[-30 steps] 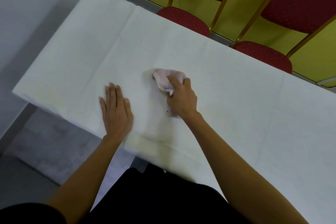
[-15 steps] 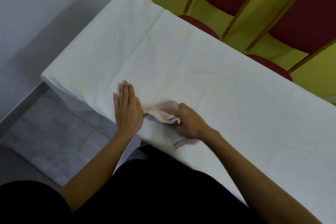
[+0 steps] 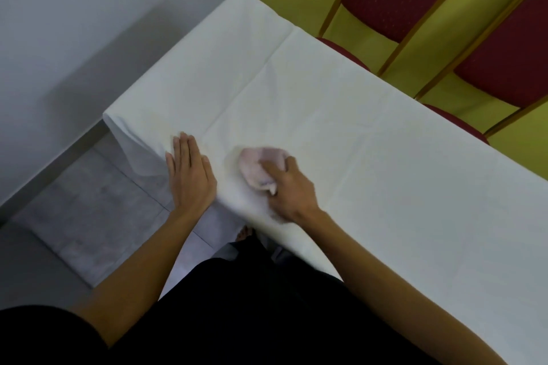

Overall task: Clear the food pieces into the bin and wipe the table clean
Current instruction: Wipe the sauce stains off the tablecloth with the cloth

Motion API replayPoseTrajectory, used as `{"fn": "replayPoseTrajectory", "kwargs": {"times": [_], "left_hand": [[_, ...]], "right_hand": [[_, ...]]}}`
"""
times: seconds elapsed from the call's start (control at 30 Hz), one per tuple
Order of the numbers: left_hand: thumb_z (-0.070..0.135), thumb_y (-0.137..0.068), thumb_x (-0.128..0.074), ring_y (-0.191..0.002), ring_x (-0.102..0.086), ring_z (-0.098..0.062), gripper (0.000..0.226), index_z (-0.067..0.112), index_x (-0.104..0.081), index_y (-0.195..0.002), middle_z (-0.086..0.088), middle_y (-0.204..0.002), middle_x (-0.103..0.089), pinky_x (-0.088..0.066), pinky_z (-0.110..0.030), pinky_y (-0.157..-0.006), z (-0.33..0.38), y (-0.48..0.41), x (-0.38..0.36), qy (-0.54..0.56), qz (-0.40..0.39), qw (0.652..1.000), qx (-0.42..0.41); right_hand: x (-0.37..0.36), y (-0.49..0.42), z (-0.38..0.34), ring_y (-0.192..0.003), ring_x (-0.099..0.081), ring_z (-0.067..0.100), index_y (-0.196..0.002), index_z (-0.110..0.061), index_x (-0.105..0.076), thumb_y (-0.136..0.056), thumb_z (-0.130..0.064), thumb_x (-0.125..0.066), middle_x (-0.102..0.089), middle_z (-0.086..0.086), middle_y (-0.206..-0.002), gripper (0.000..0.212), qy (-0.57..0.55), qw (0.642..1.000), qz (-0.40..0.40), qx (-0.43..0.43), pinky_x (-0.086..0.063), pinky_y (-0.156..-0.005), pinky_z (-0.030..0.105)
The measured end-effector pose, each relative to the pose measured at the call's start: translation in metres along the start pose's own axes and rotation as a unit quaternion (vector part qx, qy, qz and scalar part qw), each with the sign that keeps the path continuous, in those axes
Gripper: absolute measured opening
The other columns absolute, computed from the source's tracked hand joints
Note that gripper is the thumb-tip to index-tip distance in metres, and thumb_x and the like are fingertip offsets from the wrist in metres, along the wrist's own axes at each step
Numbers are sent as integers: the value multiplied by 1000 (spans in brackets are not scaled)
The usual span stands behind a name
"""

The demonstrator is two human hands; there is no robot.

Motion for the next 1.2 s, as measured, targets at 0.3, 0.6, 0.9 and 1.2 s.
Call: {"fn": "replayPoseTrajectory", "kwargs": {"times": [0.3, 0.6, 0.9, 1.2], "left_hand": [[29, -105, -20, -155, -9, -28, 59, -2, -24, -155, -15, -165, -16, -6, -50, -125, -7, 0, -2, -15, -9, 1000, -19], [18, -106, -34, -154, -11, -34, 54, -7, -25, -153, -20, -164, -17, -8, -53, -124, -5, -4, -2, -27, -24, 999, -16], [19, -103, -30, -153, -16, -34, 52, -11, -41, -144, -23, -160, -28, -8, -52, -124, 17, -8, 6, 17, 14, 999, -37], [23, -102, -33, -146, -36, -30, 48, -2, -57, -136, -17, -147, -51, -22, -42, -122, 163, 37, -11, 188, -94, 955, -211]], "right_hand": [[32, -10, 55, -101, -60, 38, -139, -36, -52, -83, -20, -62, -47, 9, -123, 59, -26, 989, 126, -69, -50, -73, 39], [-25, 19, -31, -101, -60, 43, -141, -30, -49, -81, -24, -64, -40, 14, -140, 62, -15, 999, 0, 36, -51, -73, 43], [33, 72, 55, -95, -61, 38, -137, -39, -52, -79, -25, -62, -48, 7, -119, 60, -25, 977, 162, -138, -54, -68, 42], [35, 119, 94, -131, -46, 22, -150, -42, -32, -79, -64, -69, -42, 3, -145, 84, -244, 932, 93, -251, -40, -104, 32]]}}
Point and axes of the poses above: each hand's wrist, its own y-axis away from the middle knuckle, its own x-axis out of the back of the hand, z = x × y, the point moved 4 cm from there along -y, towards the middle knuckle
